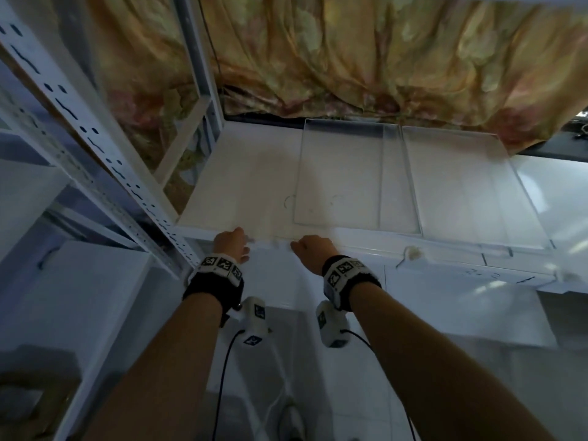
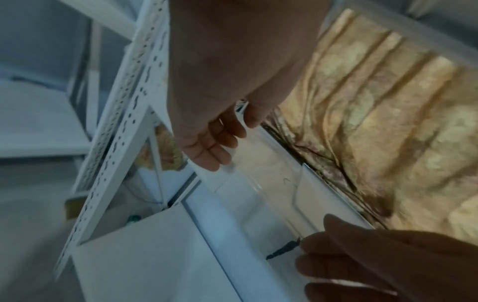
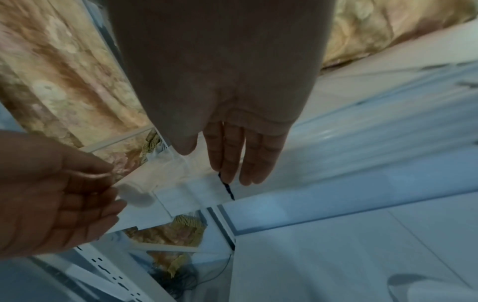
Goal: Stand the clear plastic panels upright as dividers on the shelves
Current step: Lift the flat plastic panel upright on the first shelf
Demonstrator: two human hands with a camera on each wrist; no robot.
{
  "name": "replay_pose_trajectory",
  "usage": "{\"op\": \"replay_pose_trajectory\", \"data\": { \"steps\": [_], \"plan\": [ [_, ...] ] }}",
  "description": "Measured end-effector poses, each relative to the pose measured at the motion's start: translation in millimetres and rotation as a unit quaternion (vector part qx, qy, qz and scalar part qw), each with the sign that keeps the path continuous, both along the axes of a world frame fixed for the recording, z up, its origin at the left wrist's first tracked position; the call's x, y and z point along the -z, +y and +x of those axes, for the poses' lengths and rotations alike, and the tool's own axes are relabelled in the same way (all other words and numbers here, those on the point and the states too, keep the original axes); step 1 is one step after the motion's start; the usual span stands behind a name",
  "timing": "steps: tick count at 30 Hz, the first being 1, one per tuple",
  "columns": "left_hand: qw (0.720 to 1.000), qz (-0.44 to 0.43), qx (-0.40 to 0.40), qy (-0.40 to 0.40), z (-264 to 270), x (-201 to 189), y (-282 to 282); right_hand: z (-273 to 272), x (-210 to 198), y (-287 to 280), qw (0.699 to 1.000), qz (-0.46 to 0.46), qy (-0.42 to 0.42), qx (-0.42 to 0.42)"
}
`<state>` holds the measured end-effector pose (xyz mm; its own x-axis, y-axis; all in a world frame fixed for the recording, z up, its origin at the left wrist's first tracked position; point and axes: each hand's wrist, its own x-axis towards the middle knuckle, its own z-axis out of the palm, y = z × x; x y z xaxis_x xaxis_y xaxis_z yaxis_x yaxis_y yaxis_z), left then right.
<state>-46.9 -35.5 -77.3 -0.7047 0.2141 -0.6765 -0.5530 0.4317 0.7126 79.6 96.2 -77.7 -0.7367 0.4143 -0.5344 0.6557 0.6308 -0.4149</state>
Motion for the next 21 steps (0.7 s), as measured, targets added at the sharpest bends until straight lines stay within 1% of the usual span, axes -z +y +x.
{"op": "replay_pose_trajectory", "data": {
  "steps": [2, 6, 7, 9, 10, 12, 15, 18, 21],
  "plan": [
    [0.998, 0.025, -0.013, -0.055, 0.9, 8.1, -11.1, -5.9, 1.6, -6.5, 1.0, -0.011, 0.003, 0.006],
    [0.991, 0.06, -0.023, -0.121, -11.5, 38.1, -22.7, -25.0, 13.8, -20.0, 0.999, -0.033, 0.003, 0.021],
    [0.988, 0.072, -0.033, -0.131, -12.8, 39.2, -23.0, -29.1, 14.4, -24.9, 0.997, -0.048, -0.001, 0.053],
    [0.987, 0.083, -0.045, -0.13, -11.8, 33.1, -22.8, -38.2, 24.8, -32.8, 0.991, -0.081, 0.005, 0.106],
    [0.987, 0.086, -0.05, -0.129, -12.0, 32.3, -22.8, -42.2, 29.7, -36.0, 0.988, -0.102, -0.002, 0.116],
    [0.986, 0.097, -0.056, -0.126, -11.9, 32.6, -20.6, -49.7, 35.3, -41.0, 0.975, -0.146, 0.0, 0.169],
    [0.983, 0.107, -0.071, -0.128, -17.6, 41.3, -20.9, -61.7, 40.6, -47.2, 0.961, -0.197, 0.04, 0.189],
    [0.982, 0.11, -0.077, -0.135, -24.3, 52.7, -23.0, -72.6, 39.5, -57.8, 0.929, -0.272, 0.066, 0.244],
    [0.978, 0.126, -0.091, -0.139, -27.7, 61.9, -23.1, -81.4, 45.1, -63.9, 0.919, -0.279, 0.067, 0.272]
  ]
}}
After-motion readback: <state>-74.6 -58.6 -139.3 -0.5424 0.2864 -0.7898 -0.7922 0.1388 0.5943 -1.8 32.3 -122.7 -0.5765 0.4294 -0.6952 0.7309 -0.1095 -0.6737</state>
